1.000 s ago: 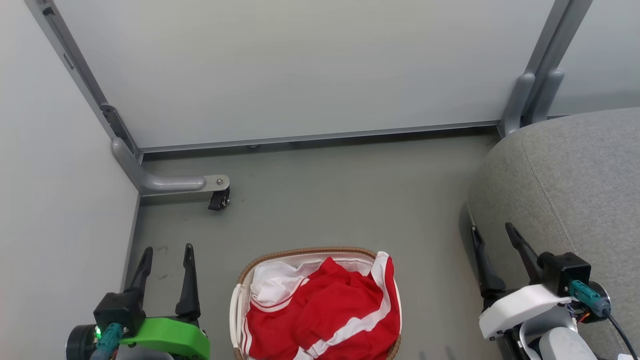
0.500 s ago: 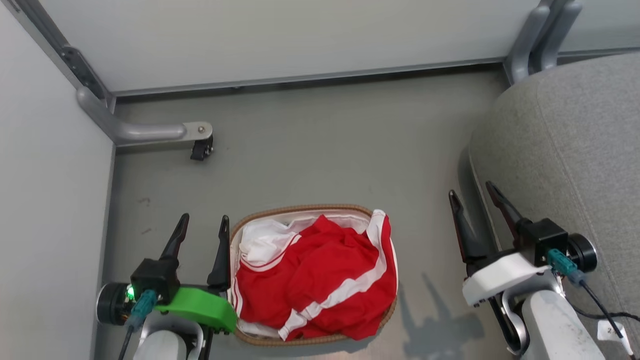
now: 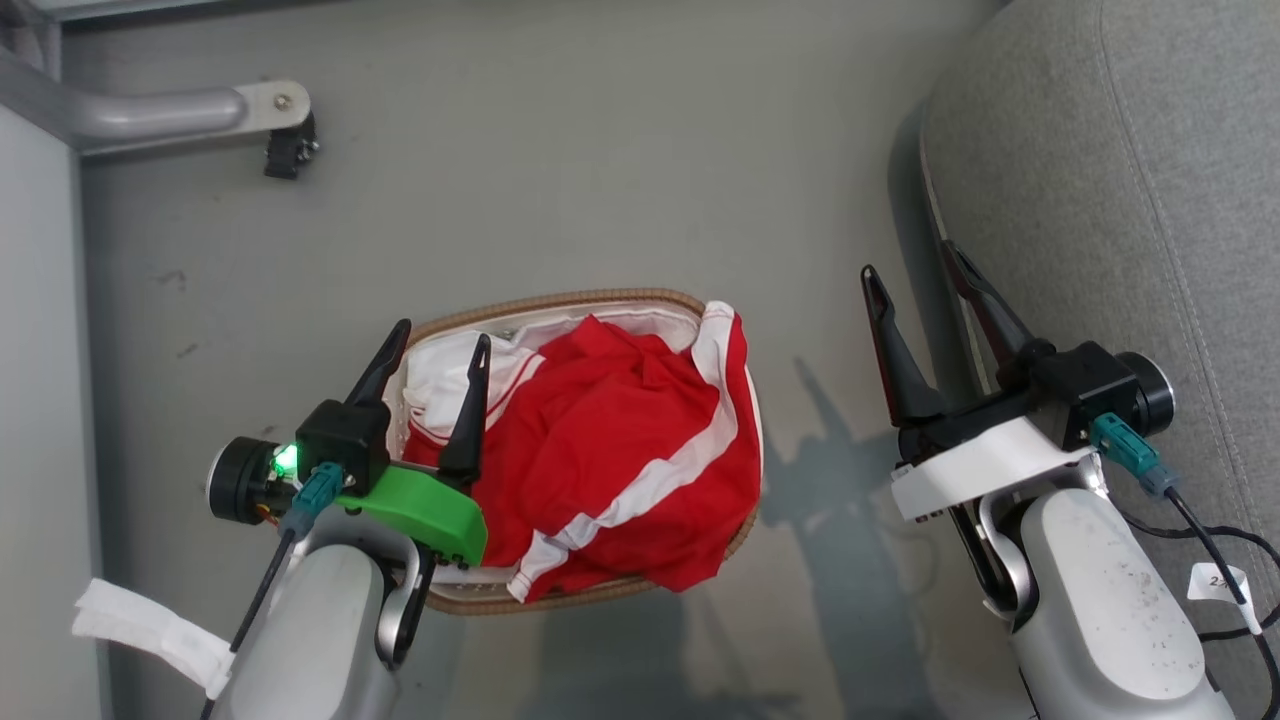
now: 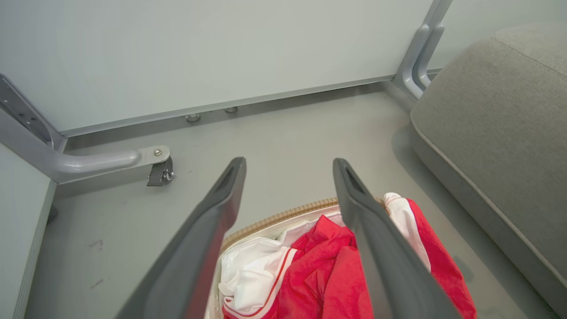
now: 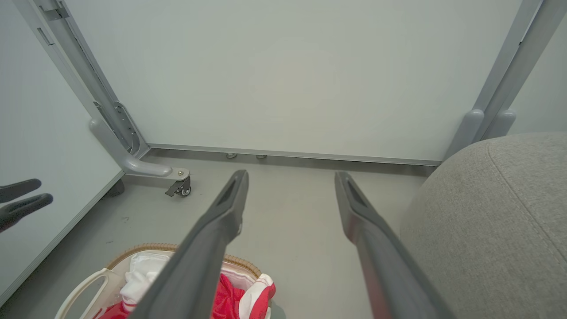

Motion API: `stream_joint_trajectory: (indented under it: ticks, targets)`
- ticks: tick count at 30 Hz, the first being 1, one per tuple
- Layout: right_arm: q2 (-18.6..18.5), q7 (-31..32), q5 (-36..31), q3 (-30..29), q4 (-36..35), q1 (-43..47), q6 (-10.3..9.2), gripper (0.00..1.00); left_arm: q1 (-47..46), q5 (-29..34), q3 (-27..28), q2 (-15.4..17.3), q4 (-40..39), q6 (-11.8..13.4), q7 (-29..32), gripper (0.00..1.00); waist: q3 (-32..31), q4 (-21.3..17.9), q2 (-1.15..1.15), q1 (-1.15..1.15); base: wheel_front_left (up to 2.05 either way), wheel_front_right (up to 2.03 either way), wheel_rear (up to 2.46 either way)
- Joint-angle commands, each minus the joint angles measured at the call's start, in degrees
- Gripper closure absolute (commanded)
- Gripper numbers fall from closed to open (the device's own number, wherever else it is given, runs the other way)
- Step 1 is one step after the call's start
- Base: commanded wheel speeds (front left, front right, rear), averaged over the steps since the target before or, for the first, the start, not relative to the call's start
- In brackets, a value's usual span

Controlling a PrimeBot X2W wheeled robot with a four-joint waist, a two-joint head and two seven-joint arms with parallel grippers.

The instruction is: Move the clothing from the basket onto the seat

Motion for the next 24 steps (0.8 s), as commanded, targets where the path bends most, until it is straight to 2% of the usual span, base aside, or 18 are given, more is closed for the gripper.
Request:
stream_joint_trajectory:
  ticks: [1, 13, 24]
  targets:
    - [-0.2, -0.3, 0.5, 0.3, -0.6, -1.3, -0.04, 0.0, -2.2, -0.7, -0.7, 1.0, 1.0, -0.2, 0.0, 0.0, 7.2, -4.4, 0.0, 0.0, 0.0, 0.0, 0.0]
    - [-0.1, -0.3, 3.4, 3.2, -2.1, -3.4, -0.04, 0.0, -11.1, -8.2, -10.7, 5.0, 10.0, -0.1, 0.0, 0.0, 15.9, -9.3, 0.0, 0.0, 0.0, 0.0, 0.0]
    - [-0.1, -0.3, 4.5, 5.4, -2.7, -3.7, -0.04, 0.0, -17.2, -15.3, -19.1, 8.3, 20.6, -0.2, 0.0, 0.0, 20.7, -11.9, 0.0, 0.0, 0.0, 0.0, 0.0]
